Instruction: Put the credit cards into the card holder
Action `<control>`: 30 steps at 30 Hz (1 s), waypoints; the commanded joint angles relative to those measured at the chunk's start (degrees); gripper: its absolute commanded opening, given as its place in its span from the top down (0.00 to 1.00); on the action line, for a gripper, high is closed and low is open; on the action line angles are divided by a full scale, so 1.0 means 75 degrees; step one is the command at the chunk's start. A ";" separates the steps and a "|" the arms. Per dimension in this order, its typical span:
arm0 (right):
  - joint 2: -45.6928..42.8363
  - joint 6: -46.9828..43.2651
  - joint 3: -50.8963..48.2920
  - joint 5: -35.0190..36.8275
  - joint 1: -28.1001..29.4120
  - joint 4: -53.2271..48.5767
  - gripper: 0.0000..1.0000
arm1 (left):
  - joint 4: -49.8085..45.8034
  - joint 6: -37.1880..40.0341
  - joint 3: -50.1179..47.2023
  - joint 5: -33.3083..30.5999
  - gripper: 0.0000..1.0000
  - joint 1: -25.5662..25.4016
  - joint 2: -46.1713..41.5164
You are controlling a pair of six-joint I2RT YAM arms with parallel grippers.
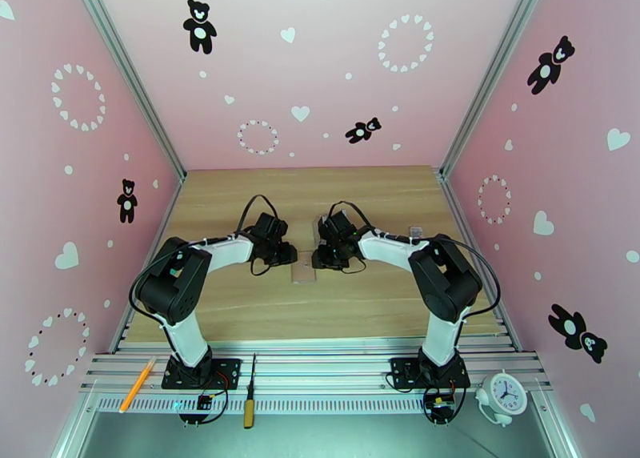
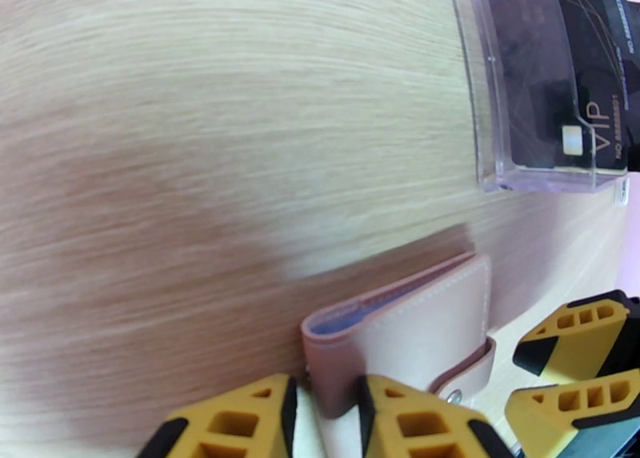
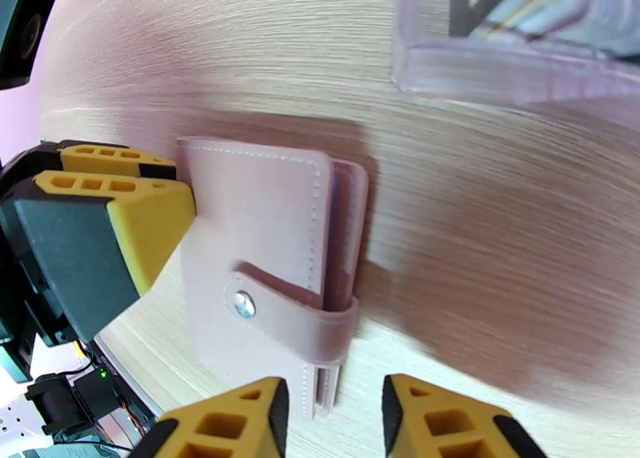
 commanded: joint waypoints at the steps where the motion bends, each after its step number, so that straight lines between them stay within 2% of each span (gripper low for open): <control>1: 0.0104 0.0059 -0.0102 -0.0124 -0.0005 0.0345 0.63 | -0.0166 0.0158 0.0140 -0.0026 0.70 -0.0081 0.0255; 30: 0.0431 0.1383 -0.0884 -0.0953 -0.0057 0.2250 0.60 | 0.0117 -0.0239 0.0074 0.0096 0.71 -0.0292 0.0376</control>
